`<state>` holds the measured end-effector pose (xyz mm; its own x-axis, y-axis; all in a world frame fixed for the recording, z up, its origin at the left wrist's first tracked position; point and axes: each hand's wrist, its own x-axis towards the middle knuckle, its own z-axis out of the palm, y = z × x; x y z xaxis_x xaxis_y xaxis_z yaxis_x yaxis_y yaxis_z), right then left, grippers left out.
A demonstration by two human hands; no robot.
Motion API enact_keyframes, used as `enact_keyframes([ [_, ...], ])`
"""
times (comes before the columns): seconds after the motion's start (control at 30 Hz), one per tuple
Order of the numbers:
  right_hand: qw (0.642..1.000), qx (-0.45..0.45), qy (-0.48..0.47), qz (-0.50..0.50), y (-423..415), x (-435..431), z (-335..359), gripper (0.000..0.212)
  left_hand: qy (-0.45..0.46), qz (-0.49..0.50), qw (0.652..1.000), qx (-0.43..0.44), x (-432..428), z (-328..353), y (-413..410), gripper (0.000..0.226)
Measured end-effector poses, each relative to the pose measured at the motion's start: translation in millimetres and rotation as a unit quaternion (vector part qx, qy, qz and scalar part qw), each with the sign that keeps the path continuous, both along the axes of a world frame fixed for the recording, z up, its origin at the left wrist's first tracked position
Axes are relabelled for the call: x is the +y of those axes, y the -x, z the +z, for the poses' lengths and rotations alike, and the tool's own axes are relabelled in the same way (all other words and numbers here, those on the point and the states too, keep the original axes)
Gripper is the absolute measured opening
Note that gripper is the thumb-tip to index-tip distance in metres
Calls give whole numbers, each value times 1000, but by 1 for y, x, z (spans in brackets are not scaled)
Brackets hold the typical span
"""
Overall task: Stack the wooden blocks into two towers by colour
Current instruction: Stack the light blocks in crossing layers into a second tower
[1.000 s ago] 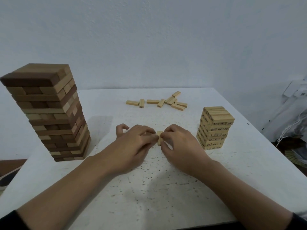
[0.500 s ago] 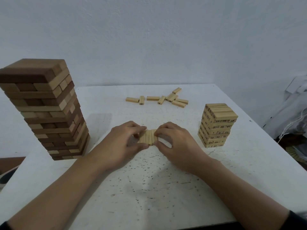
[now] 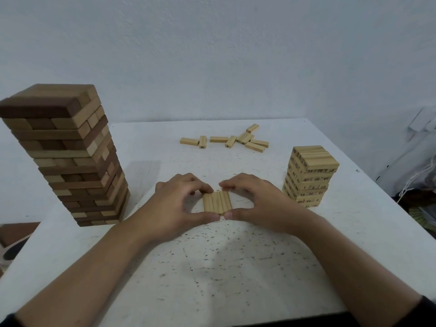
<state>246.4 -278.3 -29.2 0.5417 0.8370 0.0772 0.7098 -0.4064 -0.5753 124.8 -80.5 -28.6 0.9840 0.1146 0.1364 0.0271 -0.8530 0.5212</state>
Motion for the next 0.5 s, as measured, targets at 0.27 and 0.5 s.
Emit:
enact_keyframes([
  [0.27, 999, -10, 45, 9, -1, 3, 1, 63, 0, -3, 1000, 22, 7, -2, 1, 83],
  [0.5, 992, -70, 86, 59, 4, 4, 4, 53, 18, -32, 999, 22, 6, -5, 0, 64],
])
